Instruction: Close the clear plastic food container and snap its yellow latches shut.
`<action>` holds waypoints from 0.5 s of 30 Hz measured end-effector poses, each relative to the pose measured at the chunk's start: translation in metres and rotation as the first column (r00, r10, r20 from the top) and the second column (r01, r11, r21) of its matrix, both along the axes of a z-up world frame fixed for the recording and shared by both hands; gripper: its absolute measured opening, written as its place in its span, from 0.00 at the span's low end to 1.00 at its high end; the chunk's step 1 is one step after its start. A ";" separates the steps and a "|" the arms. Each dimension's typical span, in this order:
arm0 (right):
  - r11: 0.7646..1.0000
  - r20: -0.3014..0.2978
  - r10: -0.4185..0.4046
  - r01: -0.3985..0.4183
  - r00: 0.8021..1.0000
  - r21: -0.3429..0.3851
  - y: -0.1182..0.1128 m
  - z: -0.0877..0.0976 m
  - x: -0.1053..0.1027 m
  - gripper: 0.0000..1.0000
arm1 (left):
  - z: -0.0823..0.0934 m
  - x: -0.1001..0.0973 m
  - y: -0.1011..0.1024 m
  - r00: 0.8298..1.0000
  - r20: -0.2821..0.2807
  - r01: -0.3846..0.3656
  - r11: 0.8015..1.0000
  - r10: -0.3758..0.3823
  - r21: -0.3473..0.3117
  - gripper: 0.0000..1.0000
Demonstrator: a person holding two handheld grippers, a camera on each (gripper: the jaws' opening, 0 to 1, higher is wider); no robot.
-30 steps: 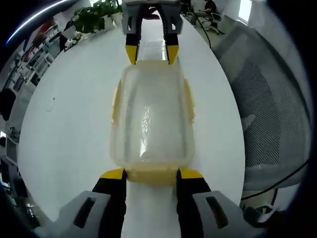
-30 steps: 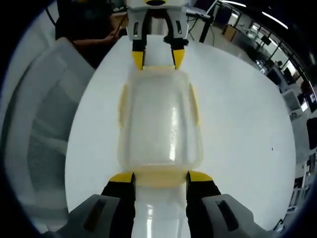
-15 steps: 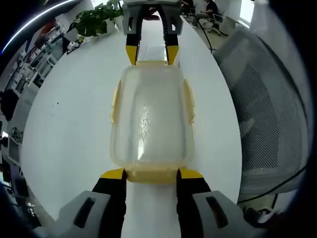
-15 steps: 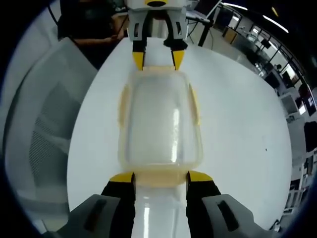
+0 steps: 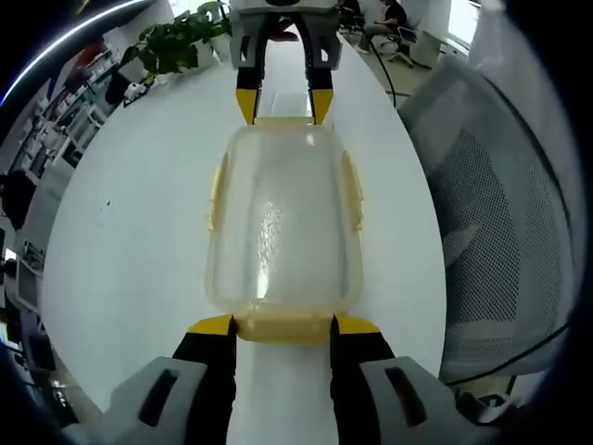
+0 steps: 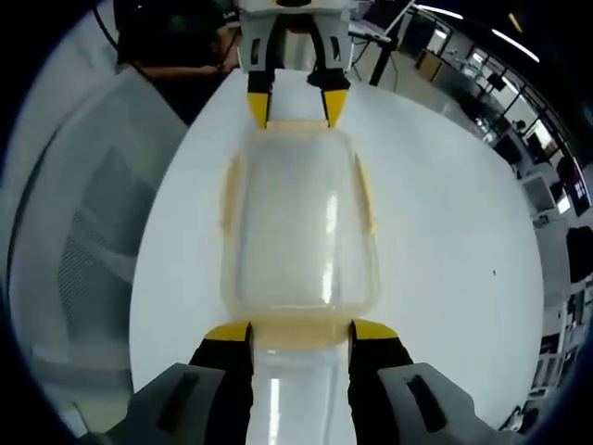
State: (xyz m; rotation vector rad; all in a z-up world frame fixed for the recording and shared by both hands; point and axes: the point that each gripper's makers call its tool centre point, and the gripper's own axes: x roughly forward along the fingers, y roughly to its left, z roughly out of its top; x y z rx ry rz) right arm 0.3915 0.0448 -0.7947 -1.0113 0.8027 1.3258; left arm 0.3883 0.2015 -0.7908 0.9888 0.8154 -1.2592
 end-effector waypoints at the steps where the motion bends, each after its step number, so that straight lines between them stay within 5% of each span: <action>1: 1.000 -0.001 -0.001 0.001 1.000 -0.001 -0.002 0.000 0.000 0.38 | 0.001 0.000 -0.002 1.000 0.001 0.002 1.000 -0.002 0.002 0.38; 15: 1.000 0.004 -0.005 0.005 1.000 0.003 -0.021 0.008 -0.001 0.38 | 0.006 -0.001 -0.020 1.000 0.001 0.000 1.000 0.000 -0.007 0.39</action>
